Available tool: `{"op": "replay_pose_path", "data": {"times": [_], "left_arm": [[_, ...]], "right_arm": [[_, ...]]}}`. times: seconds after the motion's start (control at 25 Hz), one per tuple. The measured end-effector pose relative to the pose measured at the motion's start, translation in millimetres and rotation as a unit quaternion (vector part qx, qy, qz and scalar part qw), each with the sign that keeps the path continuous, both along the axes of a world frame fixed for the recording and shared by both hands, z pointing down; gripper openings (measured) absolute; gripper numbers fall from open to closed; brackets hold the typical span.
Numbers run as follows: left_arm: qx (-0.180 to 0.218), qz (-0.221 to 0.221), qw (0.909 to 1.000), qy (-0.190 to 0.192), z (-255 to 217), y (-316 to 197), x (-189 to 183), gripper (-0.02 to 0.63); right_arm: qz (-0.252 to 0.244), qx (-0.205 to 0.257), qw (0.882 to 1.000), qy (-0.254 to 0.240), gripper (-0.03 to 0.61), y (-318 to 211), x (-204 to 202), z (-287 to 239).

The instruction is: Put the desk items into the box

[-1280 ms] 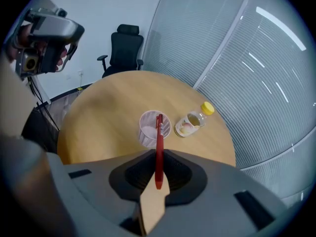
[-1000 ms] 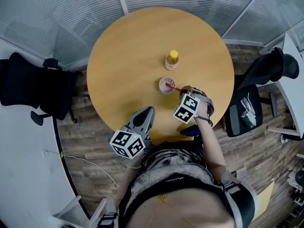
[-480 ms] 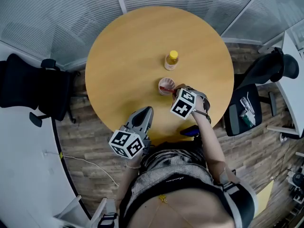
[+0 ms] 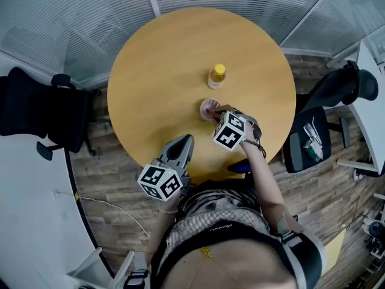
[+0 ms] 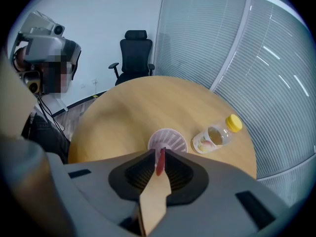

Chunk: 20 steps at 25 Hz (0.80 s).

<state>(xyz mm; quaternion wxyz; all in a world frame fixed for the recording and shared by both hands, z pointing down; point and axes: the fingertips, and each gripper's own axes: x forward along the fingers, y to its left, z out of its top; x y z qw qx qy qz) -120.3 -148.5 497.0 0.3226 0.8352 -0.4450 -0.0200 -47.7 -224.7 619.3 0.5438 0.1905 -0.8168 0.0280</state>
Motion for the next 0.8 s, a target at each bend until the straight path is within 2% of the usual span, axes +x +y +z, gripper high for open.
{"op": "replay_pose_path", "data": {"times": [0.24,0.8], "left_arm": [[0.000,0.000,1.0000,-0.002,0.1,-0.5,0.4,0.003],[0.004,0.005,1.0000,-0.004,-2.5,5.5,5.7,0.002]], "right_arm": [[0.011,-0.003,0.999,-0.033,0.078,0.9,-3.2,-6.6],[0.028,-0.003,0.998,-0.061,0.112,10.2,3.2,-7.2]]}}
